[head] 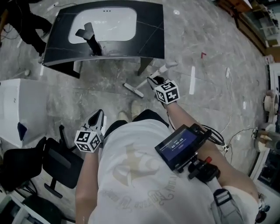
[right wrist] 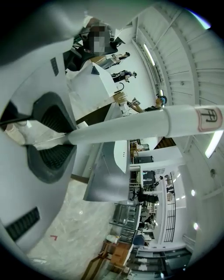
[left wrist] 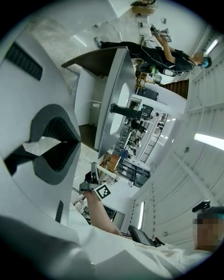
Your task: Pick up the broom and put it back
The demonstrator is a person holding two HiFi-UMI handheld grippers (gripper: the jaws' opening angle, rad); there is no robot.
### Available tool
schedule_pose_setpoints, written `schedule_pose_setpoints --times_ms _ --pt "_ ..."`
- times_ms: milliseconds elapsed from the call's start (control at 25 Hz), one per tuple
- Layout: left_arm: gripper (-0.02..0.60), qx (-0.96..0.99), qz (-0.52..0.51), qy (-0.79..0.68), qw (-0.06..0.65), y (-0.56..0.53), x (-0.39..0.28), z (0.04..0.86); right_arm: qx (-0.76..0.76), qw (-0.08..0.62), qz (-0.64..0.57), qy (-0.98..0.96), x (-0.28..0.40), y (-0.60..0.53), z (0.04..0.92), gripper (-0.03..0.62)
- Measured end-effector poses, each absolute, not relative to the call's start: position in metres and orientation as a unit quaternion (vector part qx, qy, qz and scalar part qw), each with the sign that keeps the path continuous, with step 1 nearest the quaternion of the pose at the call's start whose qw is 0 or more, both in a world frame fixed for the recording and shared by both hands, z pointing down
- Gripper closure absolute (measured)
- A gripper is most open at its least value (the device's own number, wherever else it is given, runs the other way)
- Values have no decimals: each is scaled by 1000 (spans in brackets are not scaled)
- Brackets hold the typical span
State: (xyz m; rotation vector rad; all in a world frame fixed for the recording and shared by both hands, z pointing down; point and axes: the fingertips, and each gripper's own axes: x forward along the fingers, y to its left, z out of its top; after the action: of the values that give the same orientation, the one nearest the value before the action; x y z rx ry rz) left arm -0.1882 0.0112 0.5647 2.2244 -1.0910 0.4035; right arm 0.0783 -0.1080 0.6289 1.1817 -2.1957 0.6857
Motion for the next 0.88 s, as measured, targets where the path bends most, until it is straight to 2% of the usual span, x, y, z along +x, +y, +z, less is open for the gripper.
schedule_pose_setpoints --times_ms 360,880 --pt "569 869 171 -357 296 13 -152 566 464 232 219 -826 99 -52 571 497" --pt "569 908 181 -275 260 17 -111 553 494 228 179 -820 119 5 526 497"
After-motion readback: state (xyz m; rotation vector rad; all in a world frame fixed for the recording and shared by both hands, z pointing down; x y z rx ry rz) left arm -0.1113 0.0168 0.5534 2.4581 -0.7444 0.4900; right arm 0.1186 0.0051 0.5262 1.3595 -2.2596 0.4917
